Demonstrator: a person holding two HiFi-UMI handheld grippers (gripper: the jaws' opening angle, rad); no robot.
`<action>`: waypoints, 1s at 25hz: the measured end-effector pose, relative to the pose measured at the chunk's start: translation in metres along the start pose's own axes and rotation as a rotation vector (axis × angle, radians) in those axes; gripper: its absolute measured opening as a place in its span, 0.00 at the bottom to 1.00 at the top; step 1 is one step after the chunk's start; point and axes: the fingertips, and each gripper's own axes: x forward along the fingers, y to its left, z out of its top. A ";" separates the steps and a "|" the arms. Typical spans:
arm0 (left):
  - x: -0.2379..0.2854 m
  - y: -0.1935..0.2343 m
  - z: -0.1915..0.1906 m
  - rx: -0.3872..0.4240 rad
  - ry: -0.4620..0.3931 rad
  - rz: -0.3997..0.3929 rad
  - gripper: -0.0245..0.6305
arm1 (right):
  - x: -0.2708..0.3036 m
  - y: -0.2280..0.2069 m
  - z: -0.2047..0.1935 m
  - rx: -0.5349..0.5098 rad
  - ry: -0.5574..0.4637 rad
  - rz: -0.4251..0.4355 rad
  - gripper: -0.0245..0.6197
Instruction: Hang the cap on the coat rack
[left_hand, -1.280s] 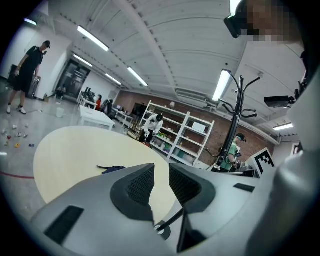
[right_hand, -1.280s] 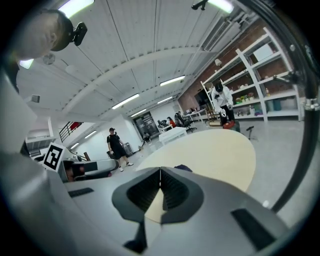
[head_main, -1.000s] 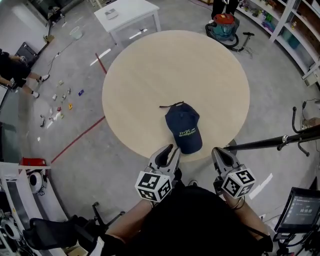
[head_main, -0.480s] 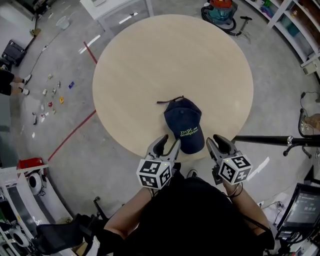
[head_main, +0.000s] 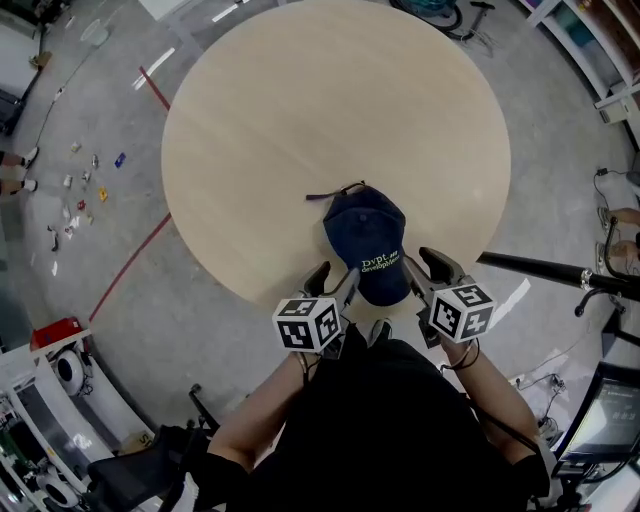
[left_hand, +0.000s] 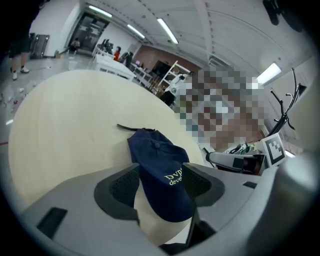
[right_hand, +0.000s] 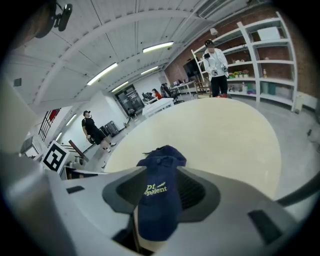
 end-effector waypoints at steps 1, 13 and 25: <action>0.004 0.001 -0.001 -0.014 0.014 -0.012 0.43 | 0.005 -0.001 -0.001 0.008 0.009 -0.003 0.29; 0.044 0.032 -0.015 -0.176 0.131 -0.049 0.42 | 0.057 -0.016 -0.013 0.078 0.086 -0.044 0.29; 0.063 0.035 -0.015 -0.116 0.199 -0.081 0.24 | 0.073 -0.021 -0.030 0.136 0.109 -0.056 0.09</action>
